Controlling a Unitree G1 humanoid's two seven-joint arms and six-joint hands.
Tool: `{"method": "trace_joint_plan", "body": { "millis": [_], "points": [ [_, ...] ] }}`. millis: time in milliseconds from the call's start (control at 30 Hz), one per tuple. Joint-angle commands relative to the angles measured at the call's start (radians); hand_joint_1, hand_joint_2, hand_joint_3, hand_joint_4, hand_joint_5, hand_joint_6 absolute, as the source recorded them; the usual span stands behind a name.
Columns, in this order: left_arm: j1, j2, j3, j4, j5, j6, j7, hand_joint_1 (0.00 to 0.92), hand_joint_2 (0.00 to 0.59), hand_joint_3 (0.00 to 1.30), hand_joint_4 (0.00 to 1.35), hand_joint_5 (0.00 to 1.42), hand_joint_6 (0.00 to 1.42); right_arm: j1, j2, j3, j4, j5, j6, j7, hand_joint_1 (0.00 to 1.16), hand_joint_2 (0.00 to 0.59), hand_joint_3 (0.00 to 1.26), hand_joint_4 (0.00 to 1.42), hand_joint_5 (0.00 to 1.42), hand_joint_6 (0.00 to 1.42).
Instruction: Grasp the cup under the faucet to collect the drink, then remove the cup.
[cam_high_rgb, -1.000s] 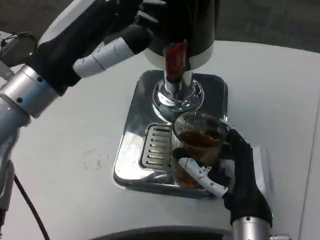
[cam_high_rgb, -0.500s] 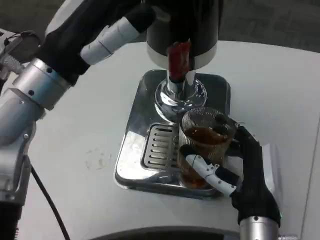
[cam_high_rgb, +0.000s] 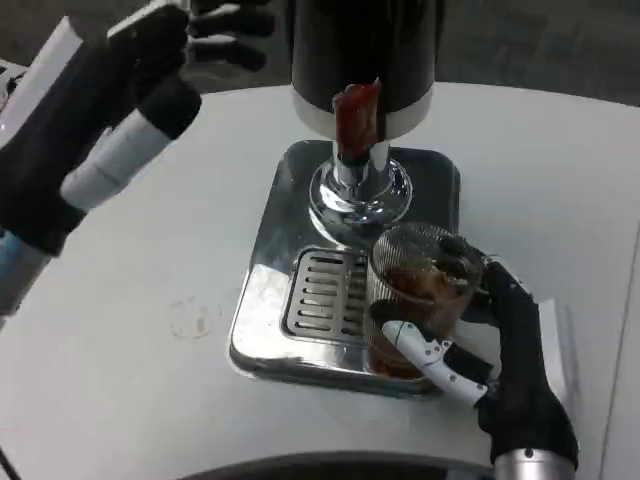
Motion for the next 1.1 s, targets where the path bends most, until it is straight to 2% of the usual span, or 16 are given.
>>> {"method": "trace_joint_plan", "body": {
  "millis": [33, 233, 400, 633, 733, 900, 1100],
  "points": [
    [0.092, 0.016, 0.037, -0.050, -0.008, 0.014, 0.024, 0.000, 0.079, 0.27, 0.23, 0.26, 0.31, 0.023, 0.025, 0.006, -0.064, -0.011, -0.014, 0.010, 0.72, 0.266, 0.62, 0.68, 0.69, 0.42],
    [0.251, 0.016, 0.101, -0.119, -0.004, 0.012, 0.045, 0.000, 0.079, 0.28, 0.22, 0.25, 0.30, 0.042, 0.025, -0.001, -0.093, -0.016, -0.015, 0.030, 0.72, 0.265, 0.62, 0.68, 0.69, 0.42],
    [0.327, 0.021, 0.120, -0.141, 0.030, -0.013, 0.059, 0.000, 0.079, 0.28, 0.22, 0.25, 0.29, 0.066, 0.020, 0.001, -0.117, -0.021, -0.018, 0.047, 0.71, 0.263, 0.62, 0.69, 0.69, 0.42],
    [0.406, 0.038, 0.120, -0.153, 0.087, -0.043, 0.065, 0.000, 0.079, 0.27, 0.21, 0.24, 0.27, 0.090, 0.017, 0.002, -0.156, -0.026, -0.024, 0.068, 0.71, 0.261, 0.62, 0.69, 0.71, 0.42],
    [0.439, 0.042, 0.111, -0.149, 0.126, -0.059, 0.068, 0.000, 0.079, 0.26, 0.19, 0.22, 0.26, 0.099, 0.008, -0.002, -0.180, -0.027, -0.024, 0.092, 0.72, 0.265, 0.62, 0.70, 0.71, 0.43],
    [0.493, 0.053, 0.095, -0.121, 0.162, -0.117, 0.057, 0.000, 0.079, 0.24, 0.16, 0.19, 0.23, 0.129, -0.029, -0.012, -0.232, -0.029, -0.023, 0.156, 0.72, 0.265, 0.63, 0.70, 0.71, 0.43],
    [0.530, 0.066, 0.084, -0.098, 0.172, -0.165, 0.061, 0.000, 0.079, 0.23, 0.16, 0.18, 0.22, 0.153, -0.038, -0.015, -0.265, -0.036, -0.028, 0.194, 0.72, 0.266, 0.63, 0.70, 0.72, 0.43]
  ]
}}
